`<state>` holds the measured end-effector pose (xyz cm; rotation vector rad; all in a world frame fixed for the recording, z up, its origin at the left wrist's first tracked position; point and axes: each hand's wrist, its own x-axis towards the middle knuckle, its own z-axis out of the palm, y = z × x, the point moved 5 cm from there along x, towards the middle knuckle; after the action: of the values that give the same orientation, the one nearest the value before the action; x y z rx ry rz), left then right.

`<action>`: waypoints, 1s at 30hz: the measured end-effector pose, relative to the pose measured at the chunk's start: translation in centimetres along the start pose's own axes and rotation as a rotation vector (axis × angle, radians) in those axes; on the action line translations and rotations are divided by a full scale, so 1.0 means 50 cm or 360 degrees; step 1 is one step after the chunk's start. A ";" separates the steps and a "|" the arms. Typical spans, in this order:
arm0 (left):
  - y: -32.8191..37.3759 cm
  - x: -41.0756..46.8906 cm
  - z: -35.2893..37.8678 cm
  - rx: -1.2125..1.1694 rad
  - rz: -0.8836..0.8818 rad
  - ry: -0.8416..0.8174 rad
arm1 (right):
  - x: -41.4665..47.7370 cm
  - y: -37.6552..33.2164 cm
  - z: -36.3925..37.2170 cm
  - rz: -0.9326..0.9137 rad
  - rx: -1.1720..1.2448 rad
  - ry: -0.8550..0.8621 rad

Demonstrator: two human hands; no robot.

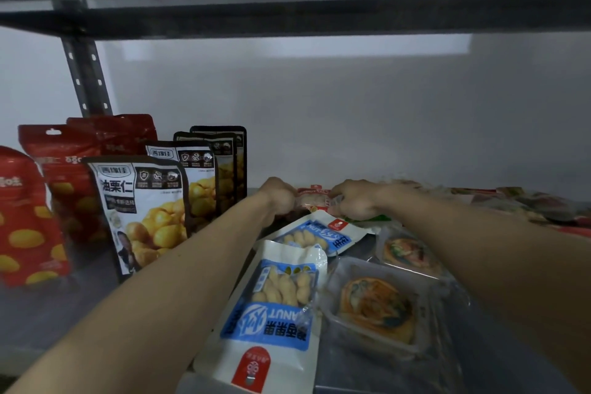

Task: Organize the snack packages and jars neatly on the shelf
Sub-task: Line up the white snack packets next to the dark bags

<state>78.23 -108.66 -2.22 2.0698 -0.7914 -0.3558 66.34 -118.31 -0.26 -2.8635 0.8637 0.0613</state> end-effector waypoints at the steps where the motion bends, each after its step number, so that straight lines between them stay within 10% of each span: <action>1: 0.000 -0.002 -0.002 0.0021 0.0019 0.0009 | 0.000 0.000 0.000 0.0009 0.0003 0.0001; 19: 0.028 -0.063 -0.002 0.0492 0.0035 -0.0215 | -0.043 0.067 -0.040 0.0500 0.0480 0.0454; 30: 0.037 -0.065 -0.032 -0.0158 0.0434 0.0090 | -0.074 0.075 -0.102 0.0217 0.1421 0.1152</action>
<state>75.86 -106.32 0.11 1.8424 -0.9866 -0.1809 61.17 -120.17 4.58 -1.9433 0.8662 -1.0954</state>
